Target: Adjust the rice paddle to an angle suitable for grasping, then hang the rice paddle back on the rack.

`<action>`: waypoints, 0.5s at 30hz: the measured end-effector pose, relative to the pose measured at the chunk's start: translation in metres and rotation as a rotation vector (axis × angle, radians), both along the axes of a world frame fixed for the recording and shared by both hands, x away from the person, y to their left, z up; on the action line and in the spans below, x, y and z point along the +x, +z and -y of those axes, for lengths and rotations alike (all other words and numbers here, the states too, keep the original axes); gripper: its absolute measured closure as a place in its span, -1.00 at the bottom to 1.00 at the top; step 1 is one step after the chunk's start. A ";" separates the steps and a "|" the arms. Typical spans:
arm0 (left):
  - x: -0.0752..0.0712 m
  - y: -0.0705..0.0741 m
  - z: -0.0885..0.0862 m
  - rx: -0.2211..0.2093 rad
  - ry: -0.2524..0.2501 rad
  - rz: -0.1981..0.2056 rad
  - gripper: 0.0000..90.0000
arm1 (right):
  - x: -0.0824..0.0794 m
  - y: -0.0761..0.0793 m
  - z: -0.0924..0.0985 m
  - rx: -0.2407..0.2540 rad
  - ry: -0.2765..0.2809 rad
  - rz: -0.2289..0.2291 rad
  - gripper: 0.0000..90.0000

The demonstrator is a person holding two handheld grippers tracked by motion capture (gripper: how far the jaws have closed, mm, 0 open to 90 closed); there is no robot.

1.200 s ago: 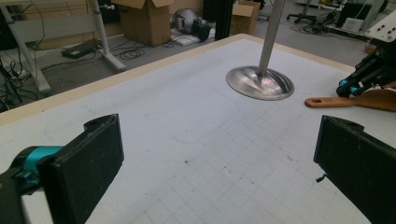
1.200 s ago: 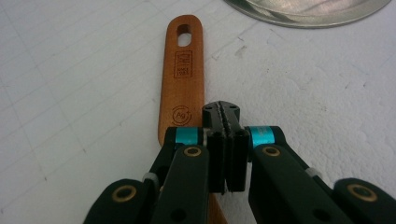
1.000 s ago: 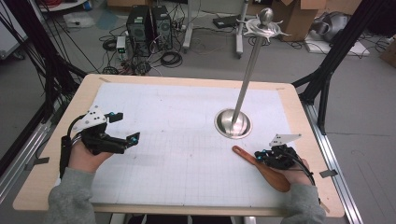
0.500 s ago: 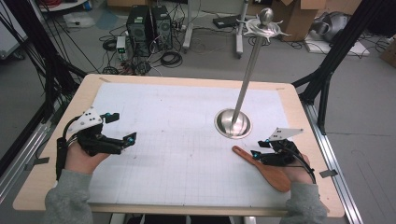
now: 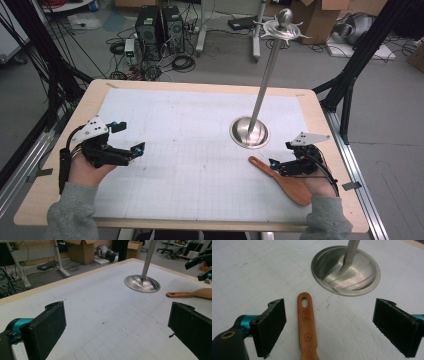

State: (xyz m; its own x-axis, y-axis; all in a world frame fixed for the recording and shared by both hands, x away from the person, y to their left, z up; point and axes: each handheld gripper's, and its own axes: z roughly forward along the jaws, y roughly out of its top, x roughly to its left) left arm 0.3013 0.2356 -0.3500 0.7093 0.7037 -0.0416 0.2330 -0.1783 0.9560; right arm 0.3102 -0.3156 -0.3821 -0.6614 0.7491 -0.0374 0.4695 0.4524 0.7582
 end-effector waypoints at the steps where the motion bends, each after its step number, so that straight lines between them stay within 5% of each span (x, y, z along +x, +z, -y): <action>1: 0.000 0.000 0.000 -0.002 -0.001 -0.001 -0.96 | -0.001 0.001 0.000 -0.002 0.001 0.003 -0.79; 15: -0.002 -0.001 0.000 0.001 0.004 -0.005 -0.95 | 0.002 -0.001 -0.006 -0.045 0.017 -0.016 -0.79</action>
State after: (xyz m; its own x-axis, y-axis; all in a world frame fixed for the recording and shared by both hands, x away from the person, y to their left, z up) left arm 0.2989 0.2361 -0.3512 0.7061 0.7067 -0.0448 0.2389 -0.1782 0.9546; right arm 0.3120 -0.3094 -0.3827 -0.6747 0.7356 -0.0600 0.4738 0.4940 0.7290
